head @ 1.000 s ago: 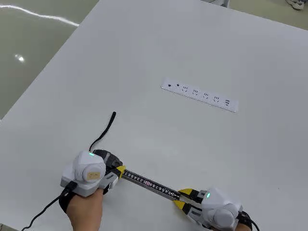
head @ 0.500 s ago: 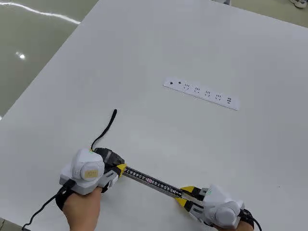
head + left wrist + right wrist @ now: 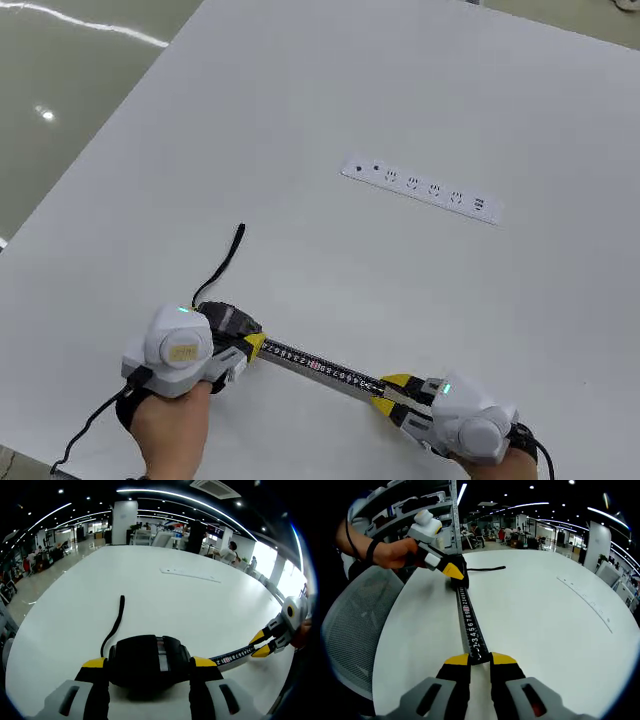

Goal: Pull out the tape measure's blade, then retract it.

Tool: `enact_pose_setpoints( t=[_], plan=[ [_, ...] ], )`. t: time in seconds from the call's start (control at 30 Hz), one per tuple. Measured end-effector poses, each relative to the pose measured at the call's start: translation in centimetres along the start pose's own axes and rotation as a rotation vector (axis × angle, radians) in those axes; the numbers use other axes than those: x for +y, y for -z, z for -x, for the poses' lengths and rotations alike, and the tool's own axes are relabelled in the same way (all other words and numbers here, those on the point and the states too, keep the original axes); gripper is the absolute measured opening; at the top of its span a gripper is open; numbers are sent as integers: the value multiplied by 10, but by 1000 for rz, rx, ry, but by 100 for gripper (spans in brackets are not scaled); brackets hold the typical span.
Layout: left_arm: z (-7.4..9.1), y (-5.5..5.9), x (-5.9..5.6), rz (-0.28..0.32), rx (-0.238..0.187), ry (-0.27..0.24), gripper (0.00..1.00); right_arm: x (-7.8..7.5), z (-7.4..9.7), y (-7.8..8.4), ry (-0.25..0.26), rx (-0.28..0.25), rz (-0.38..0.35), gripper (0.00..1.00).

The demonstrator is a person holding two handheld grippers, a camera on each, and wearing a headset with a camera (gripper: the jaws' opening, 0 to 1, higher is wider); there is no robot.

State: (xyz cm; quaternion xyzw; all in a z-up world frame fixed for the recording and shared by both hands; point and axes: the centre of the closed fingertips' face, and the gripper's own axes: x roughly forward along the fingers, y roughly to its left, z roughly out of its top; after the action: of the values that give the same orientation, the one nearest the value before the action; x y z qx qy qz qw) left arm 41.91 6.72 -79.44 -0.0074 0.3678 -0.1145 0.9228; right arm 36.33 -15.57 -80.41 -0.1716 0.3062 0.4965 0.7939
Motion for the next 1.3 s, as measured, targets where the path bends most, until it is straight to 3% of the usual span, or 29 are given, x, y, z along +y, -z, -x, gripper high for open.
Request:
enact_pose_setpoints(
  t=[0.27, 0.57, 0.83, 0.93, 1.3],
  plan=[
    [2, 1, -2, 16, -8, 11, 61, 1, -1, 2, -9, 18, 21, 14],
    [2, 2, -4, -16, -1, 6, 61, 2, -7, 10, -23, 35, 25, 13],
    [1, 0, -4, -19, -32, -56, 63, 2, -6, 10, -15, 27, 16, 14],
    [-1, 0, -4, 0, -26, -100, 65, 5, -8, 13, -15, 29, 3, 14],
    [-4, 4, -1, -58, 7, -150, 67, 10, -8, 14, -12, 9, -27, 14]
  ],
)
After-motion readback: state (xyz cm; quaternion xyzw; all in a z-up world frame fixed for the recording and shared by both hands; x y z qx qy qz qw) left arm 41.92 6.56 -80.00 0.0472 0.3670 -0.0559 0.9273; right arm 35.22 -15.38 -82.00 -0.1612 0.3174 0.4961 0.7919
